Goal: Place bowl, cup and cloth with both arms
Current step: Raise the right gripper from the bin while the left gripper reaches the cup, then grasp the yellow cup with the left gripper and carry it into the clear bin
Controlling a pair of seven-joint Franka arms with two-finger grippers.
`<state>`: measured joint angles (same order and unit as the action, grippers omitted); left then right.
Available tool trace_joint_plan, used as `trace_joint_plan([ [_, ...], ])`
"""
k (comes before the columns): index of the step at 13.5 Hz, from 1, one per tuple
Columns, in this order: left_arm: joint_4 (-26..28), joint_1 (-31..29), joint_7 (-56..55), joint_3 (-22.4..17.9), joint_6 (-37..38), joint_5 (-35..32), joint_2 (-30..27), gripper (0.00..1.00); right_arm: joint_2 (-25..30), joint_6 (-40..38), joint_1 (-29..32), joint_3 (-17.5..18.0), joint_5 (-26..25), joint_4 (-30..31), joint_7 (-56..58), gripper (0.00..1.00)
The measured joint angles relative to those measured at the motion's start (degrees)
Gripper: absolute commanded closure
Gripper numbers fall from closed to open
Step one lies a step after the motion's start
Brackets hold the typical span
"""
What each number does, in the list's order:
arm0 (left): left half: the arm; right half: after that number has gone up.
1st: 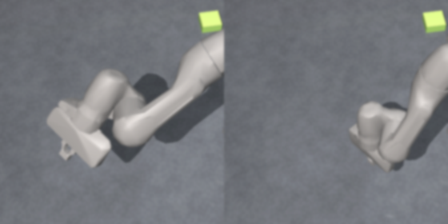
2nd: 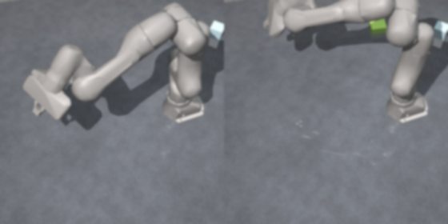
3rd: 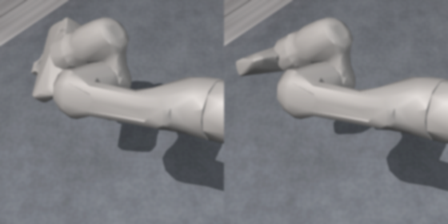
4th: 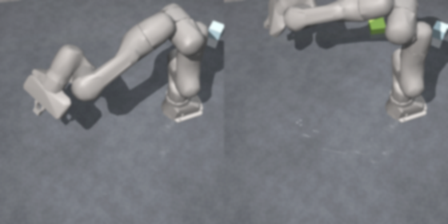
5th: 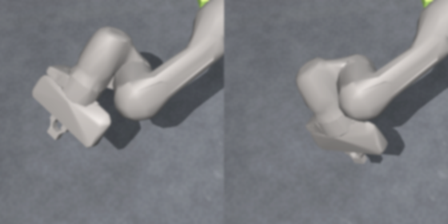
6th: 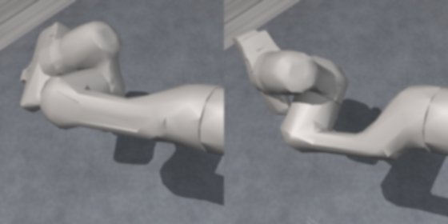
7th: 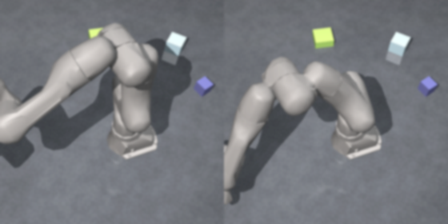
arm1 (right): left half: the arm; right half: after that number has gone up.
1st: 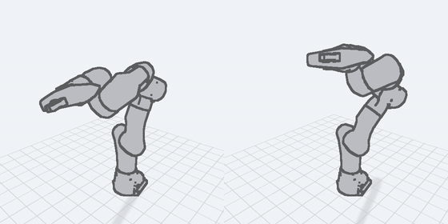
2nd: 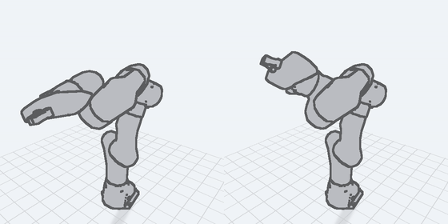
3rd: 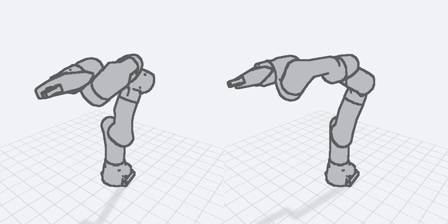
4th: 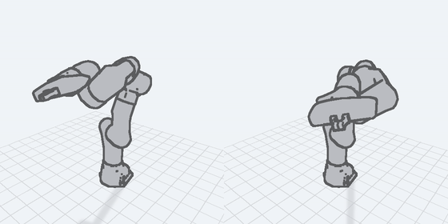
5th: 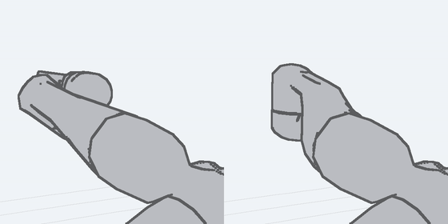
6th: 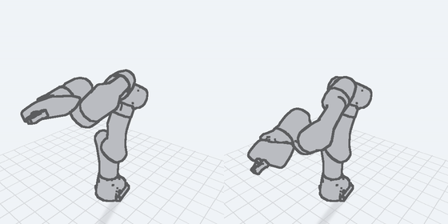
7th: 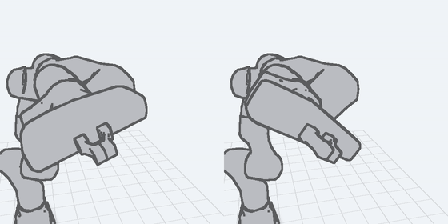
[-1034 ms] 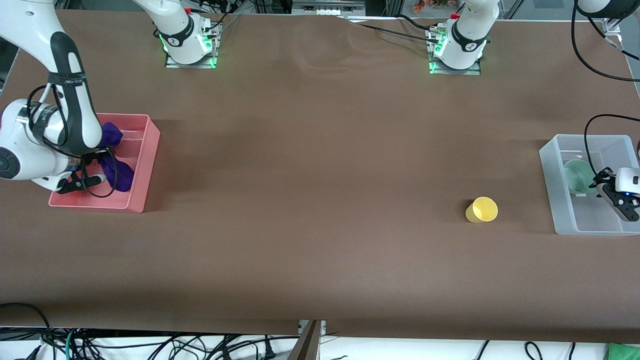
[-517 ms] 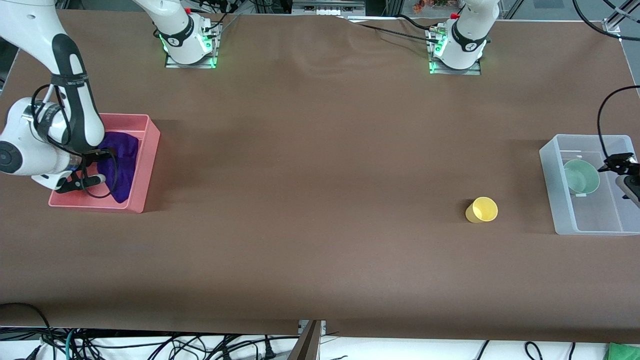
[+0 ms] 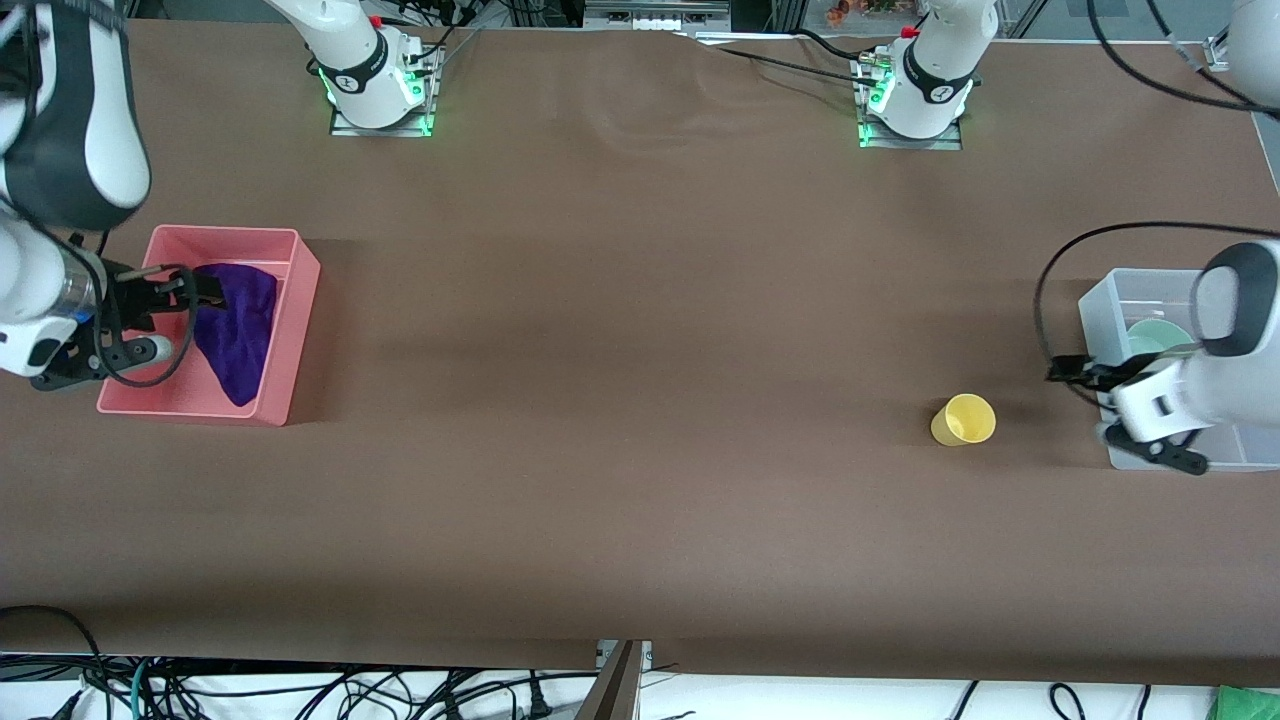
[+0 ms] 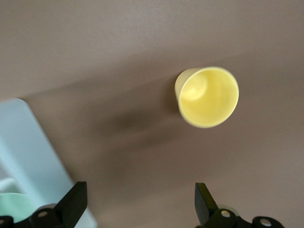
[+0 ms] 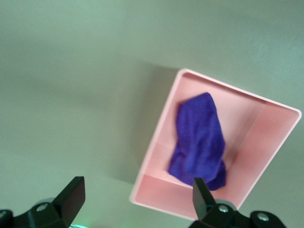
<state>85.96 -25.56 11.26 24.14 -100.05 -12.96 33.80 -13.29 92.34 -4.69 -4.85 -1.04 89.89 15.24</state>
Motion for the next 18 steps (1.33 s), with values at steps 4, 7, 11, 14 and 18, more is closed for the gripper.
trace_joint_plan([
  [4, 0.31, 1.75, -9.74, -0.04, -7.35, 0.12, 5.78, 0.62, 3.56, -2.54, -0.08, 4.16, -0.02, -4.65, -4.86, 0.00],
  [7, 1.38, 1.83, -12.67, -0.06, -11.29, 1.26, 8.94, 1.00, 7.71, -2.47, 0.69, 3.78, -0.02, -6.63, -5.17, 0.00],
  [11, 1.46, 2.35, -15.29, -0.04, -12.20, 2.23, 10.81, 1.00, 9.27, -3.02, 2.55, 3.49, -0.02, -6.57, -5.26, 0.00],
  [14, 0.57, 2.32, -15.27, 0.03, -9.78, 2.22, 9.84, 1.00, 9.23, -4.16, 3.11, 3.45, -0.01, -6.36, -6.92, 0.00],
  [18, -2.94, 2.30, -11.12, 0.50, 6.65, -0.40, 1.00, 1.00, 8.88, -4.94, 3.04, 3.62, -0.01, -6.32, -8.90, 0.00],
])
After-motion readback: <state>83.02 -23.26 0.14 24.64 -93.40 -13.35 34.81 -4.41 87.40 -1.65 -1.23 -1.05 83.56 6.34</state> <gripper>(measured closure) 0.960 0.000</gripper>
